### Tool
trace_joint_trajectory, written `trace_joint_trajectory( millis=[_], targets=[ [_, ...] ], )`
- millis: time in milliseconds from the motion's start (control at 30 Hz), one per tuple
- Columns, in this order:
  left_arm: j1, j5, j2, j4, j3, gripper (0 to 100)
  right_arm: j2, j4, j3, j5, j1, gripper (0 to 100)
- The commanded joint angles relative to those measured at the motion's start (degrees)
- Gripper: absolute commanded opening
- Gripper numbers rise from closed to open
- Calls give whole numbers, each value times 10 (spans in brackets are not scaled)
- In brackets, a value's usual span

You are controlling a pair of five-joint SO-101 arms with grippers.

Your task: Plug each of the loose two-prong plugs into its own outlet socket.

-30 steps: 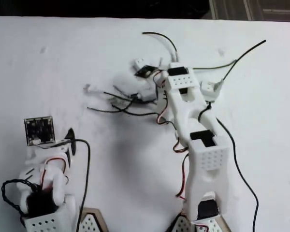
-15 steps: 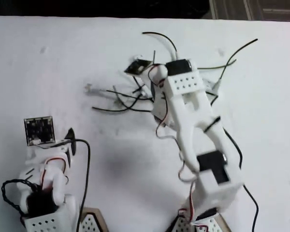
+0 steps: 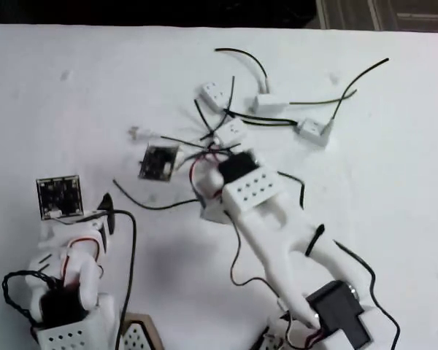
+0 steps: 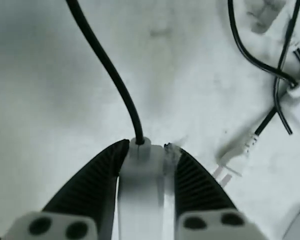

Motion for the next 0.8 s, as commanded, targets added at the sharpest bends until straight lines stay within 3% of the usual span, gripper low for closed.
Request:
trace_joint_trajectory(
  millis=[0, 200, 333, 467, 600, 767],
  targets=[
    [-5, -6, -4, -11, -7, 219, -27, -134, 60, 6, -17, 19],
    [-6, -6, -4, -11, -8, 221, -31, -359, 185, 11, -20, 19],
    [-6, -6, -4, -11, -8, 221, -32, -499, 284, 77, -34, 21],
    [-6, -6, -4, -10, -8, 221, -33, -625, 367, 90, -37, 57],
    [-6, -6, -4, -10, -8, 221, -67, -652, 404, 87, -36, 196],
    [-6, -6, -4, -11, -8, 221, -172, -633, 436, 87, -40, 198]
  ],
)
